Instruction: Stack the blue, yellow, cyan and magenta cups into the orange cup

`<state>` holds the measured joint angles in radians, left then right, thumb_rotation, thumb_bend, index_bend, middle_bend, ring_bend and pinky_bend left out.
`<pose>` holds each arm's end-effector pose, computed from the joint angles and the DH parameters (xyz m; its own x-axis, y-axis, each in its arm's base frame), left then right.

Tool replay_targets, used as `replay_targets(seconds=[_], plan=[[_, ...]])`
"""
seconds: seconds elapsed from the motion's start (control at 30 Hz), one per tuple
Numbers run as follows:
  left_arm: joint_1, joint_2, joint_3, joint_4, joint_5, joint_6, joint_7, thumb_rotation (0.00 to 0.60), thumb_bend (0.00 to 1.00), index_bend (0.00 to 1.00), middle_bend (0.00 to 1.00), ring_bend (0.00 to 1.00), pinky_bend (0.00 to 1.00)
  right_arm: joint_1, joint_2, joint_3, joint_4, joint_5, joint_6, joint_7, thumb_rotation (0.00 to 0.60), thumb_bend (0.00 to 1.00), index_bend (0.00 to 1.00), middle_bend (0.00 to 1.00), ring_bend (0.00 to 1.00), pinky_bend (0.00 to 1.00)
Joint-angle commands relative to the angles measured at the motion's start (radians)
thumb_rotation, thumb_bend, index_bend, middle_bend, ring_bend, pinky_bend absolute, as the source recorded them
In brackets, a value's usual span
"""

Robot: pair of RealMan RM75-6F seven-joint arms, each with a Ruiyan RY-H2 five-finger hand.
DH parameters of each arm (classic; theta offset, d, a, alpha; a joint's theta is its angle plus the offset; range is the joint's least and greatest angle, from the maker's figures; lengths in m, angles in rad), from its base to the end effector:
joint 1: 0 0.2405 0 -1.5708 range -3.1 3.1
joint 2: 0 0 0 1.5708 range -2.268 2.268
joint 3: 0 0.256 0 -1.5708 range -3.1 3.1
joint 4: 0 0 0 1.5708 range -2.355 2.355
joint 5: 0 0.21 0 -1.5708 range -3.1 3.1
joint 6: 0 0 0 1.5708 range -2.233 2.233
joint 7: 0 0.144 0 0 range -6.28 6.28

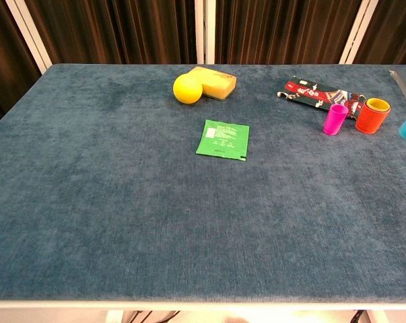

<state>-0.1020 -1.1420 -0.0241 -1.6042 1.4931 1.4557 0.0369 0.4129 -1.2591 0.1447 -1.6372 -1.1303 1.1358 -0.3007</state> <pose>-0.3121 0.1808 0.1453 0.4165 0.0512 0.9077 0.9091 -0.0193 -0.4161 -0.2645 -0.2866 0.0889 0.4399 -0.2000 0.8755 -0.8966 -0.0422 0.4408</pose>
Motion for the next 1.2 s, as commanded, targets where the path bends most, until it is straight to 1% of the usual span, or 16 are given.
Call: replay_targets(seconds=[0.03, 0.17, 0.33, 0.43, 0.7, 0.93, 1.0, 1.1, 1.17, 1.2], plan=[[-0.001, -0.001, 0.000, 0.001, 0.001, 0.000, 0.001, 0.600, 0.19, 0.16, 0.14, 0.03, 0.00, 0.025, 0.009, 0.035, -0.002, 0.025, -0.004, -0.007, 0.600, 0.33, 0.47, 0.46, 0.08, 0.00], [-0.002, -0.001, -0.001, 0.001, 0.001, -0.001, 0.001, 0.600, 0.19, 0.16, 0.14, 0.03, 0.00, 0.074, -0.011, 0.075, 0.034, 0.089, -0.047, -0.037, 0.600, 0.33, 0.47, 0.47, 0.09, 0.00], [-0.005, 0.000, -0.004, 0.000, -0.001, -0.004, 0.001, 0.600, 0.19, 0.16, 0.14, 0.03, 0.00, 0.134, -0.068, 0.106, 0.116, 0.154, -0.080, -0.086, 0.600, 0.33, 0.47, 0.47, 0.09, 0.00], [-0.006, 0.000, -0.006, 0.001, -0.004, -0.007, 0.001, 0.600, 0.19, 0.16, 0.14, 0.03, 0.00, 0.164, -0.102, 0.115, 0.161, 0.195, -0.104, -0.109, 0.600, 0.33, 0.47, 0.47, 0.09, 0.00], [-0.008, 0.002, -0.008, 0.005, -0.013, -0.013, -0.005, 0.600, 0.19, 0.16, 0.14, 0.03, 0.00, 0.208, -0.164, 0.116, 0.257, 0.267, -0.155, -0.126, 0.600, 0.33, 0.47, 0.47, 0.09, 0.00], [-0.011, 0.000, -0.008, 0.013, -0.017, -0.022, -0.012, 0.600, 0.19, 0.16, 0.14, 0.03, 0.00, 0.216, -0.176, 0.109, 0.289, 0.286, -0.167, -0.120, 0.600, 0.33, 0.47, 0.46, 0.09, 0.00], [-0.012, -0.002, -0.008, 0.016, -0.018, -0.024, -0.014, 0.600, 0.19, 0.16, 0.14, 0.03, 0.00, 0.217, -0.169, 0.104, 0.286, 0.291, -0.183, -0.115, 0.600, 0.32, 0.42, 0.42, 0.08, 0.00], [-0.012, -0.005, -0.008, 0.020, -0.019, -0.026, -0.015, 0.600, 0.19, 0.16, 0.14, 0.03, 0.00, 0.218, -0.154, 0.104, 0.273, 0.285, -0.201, -0.090, 0.600, 0.28, 0.19, 0.25, 0.01, 0.00], [-0.012, -0.006, -0.008, 0.023, -0.019, -0.027, -0.017, 0.600, 0.19, 0.16, 0.14, 0.03, 0.00, 0.216, -0.144, 0.107, 0.263, 0.265, -0.201, -0.064, 0.600, 0.27, 0.15, 0.20, 0.00, 0.00], [-0.012, -0.005, -0.007, 0.023, -0.020, -0.027, -0.017, 0.600, 0.19, 0.16, 0.14, 0.03, 0.00, 0.215, -0.137, 0.107, 0.253, 0.259, -0.205, -0.052, 0.600, 0.27, 0.14, 0.19, 0.00, 0.00]])
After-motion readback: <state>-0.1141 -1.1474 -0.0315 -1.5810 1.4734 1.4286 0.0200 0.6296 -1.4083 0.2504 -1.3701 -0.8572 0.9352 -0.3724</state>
